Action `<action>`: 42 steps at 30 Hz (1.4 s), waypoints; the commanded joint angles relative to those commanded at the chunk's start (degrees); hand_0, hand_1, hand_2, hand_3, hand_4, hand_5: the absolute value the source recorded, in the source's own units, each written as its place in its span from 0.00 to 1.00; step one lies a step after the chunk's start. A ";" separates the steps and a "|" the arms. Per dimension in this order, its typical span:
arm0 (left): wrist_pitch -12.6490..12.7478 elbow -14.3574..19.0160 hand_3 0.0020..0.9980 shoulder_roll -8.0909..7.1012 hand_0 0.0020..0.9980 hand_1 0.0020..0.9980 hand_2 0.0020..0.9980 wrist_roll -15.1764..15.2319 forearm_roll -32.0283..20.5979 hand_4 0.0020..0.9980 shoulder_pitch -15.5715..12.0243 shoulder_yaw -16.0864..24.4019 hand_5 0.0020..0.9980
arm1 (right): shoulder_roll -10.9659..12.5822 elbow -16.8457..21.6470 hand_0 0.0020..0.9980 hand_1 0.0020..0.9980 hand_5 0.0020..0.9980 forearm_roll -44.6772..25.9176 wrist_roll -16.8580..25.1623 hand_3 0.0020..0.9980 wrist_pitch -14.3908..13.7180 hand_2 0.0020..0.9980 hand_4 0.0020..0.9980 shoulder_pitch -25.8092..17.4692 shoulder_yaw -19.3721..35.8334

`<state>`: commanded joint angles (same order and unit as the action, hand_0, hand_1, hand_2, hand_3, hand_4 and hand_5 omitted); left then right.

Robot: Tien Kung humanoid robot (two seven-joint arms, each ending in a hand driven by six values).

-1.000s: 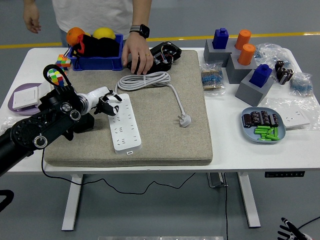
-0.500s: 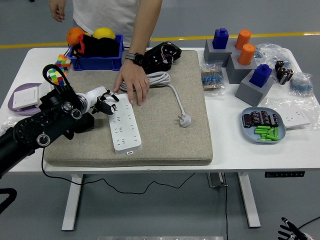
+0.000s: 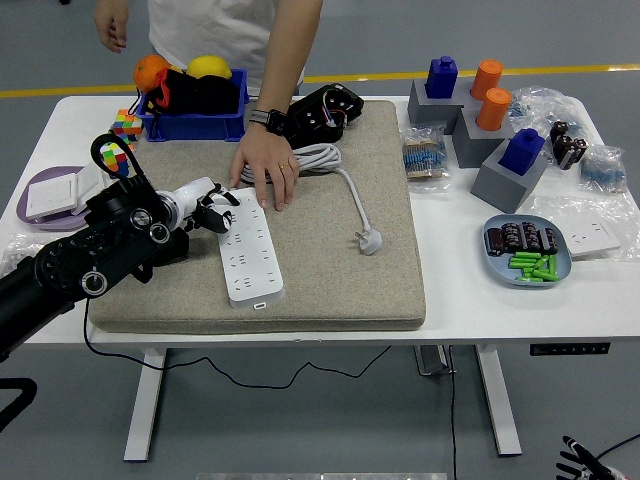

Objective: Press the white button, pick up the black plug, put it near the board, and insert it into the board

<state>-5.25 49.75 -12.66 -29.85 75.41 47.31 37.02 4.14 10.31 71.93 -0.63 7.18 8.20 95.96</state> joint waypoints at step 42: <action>-5.76 19.82 0.32 -11.97 0.86 0.93 0.87 12.23 17.89 1.00 -24.92 27.90 0.00 | -0.32 0.00 0.81 0.71 0.60 0.75 0.47 0.68 0.34 0.70 0.76 -0.44 1.50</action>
<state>-11.02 69.57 -24.63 -17.63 93.30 22.40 64.92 3.82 10.31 72.68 -0.16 7.52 7.76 97.46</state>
